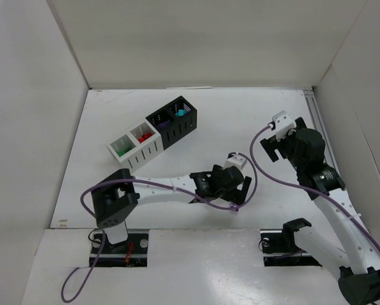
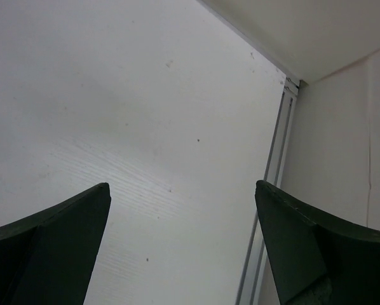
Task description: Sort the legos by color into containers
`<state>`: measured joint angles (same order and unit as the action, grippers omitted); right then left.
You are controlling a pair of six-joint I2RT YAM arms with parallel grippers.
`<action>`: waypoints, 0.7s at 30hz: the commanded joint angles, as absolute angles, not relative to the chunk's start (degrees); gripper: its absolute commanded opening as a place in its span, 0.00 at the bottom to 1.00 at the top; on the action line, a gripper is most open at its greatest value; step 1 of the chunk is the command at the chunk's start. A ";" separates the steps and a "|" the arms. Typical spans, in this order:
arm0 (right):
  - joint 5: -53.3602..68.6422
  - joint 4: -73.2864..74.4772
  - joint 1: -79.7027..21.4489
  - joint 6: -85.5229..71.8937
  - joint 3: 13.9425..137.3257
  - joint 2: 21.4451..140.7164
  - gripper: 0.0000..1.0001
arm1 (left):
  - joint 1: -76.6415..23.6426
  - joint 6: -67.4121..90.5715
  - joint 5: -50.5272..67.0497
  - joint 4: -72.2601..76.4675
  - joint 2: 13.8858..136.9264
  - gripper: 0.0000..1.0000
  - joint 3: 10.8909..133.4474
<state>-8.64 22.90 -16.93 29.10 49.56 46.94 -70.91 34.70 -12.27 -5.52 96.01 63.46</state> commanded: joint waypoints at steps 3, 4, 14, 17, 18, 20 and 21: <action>-8.88 24.34 -13.63 29.09 47.73 45.62 1.00 | -72.24 33.31 -13.54 -8.26 100.80 0.87 69.87; -8.88 24.35 -13.62 29.09 47.72 45.62 1.00 | -72.25 34.01 -13.54 -8.26 102.12 0.86 70.74; -6.33 23.64 -11.07 29.62 46.14 45.62 1.00 | -74.44 36.39 -17.48 -14.59 110.65 0.74 78.21; -6.33 23.64 -11.07 29.62 46.14 45.62 1.00 | -75.06 37.70 -18.80 -18.62 113.11 0.66 80.59; -6.33 23.64 -11.07 29.62 46.14 45.62 1.00 | -75.06 37.71 -19.59 -18.63 113.12 0.62 81.20; -6.85 23.64 -11.07 29.62 46.14 45.62 1.00 | -75.06 38.50 -20.65 -19.51 113.64 0.49 81.21; -6.86 23.64 -11.07 29.62 46.14 45.62 1.00 | -75.06 39.28 -20.65 -20.12 113.64 0.46 81.21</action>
<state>-7.03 25.19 -11.57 29.71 46.00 46.19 -75.05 37.36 -17.50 -16.38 114.28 78.83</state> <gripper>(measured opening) 0.995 0.484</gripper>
